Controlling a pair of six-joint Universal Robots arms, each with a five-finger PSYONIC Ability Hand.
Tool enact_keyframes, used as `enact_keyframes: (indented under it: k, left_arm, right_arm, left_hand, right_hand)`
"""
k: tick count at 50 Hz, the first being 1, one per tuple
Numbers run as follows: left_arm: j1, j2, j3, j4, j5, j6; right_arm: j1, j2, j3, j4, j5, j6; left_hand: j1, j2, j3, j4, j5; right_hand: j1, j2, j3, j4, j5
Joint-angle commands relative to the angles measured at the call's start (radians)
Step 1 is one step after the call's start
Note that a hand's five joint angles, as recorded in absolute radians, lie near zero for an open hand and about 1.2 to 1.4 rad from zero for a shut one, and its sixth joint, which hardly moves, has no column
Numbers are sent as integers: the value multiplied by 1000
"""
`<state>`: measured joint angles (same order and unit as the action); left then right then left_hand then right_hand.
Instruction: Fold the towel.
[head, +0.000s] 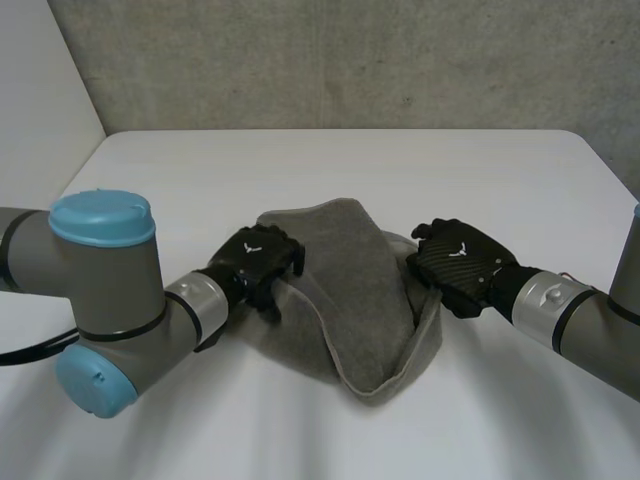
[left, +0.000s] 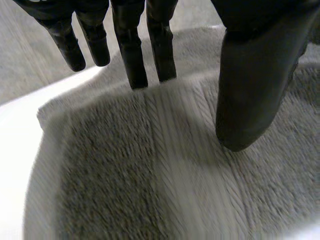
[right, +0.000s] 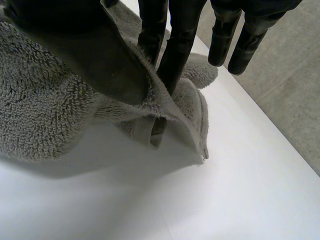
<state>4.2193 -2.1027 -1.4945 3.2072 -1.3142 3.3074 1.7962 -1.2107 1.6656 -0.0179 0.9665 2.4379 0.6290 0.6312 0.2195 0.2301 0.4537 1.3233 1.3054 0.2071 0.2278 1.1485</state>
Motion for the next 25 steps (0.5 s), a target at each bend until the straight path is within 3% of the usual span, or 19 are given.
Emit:
enact_keyframes:
  k: [1, 7, 15, 19, 20, 25]
  left_arm:
    - [-1, 1, -18, -20, -4, -2]
    - [-1, 16, -39, -20, 3, -2]
    - [1, 15, -40, -21, 3, -2]
    - [4, 10, -46, -26, 1, -2]
    - [10, 13, -59, -26, 0, -2]
    - [22, 84, -110, -24, 0, -2]
  right_arm:
    - [-14, 6, -1, -4, -5, 0]
    - [-14, 16, 2, -7, 4, -2]
    - [-15, 16, 2, 0, 8, 0]
    - [-20, 16, 2, 9, 9, 1]
    - [-20, 16, 2, 9, 9, 1]
    - [-64, -51, 2, 114, 5, -2]
  left_hand:
    - [72, 69, -45, -56, 72]
    - [312, 310, -45, -56, 313]
    - [377, 375, -45, -56, 378]
    - [589, 586, -45, -56, 589]
    - [766, 763, -45, -56, 766]
    - [767, 765, -45, -56, 768]
  right_hand:
    - [73, 91, -33, -53, 73]
    - [73, 91, -33, -53, 73]
    - [73, 91, -33, -53, 73]
    - [73, 91, -33, -53, 73]
    - [73, 91, -33, -53, 73]
    - [73, 91, -33, -53, 73]
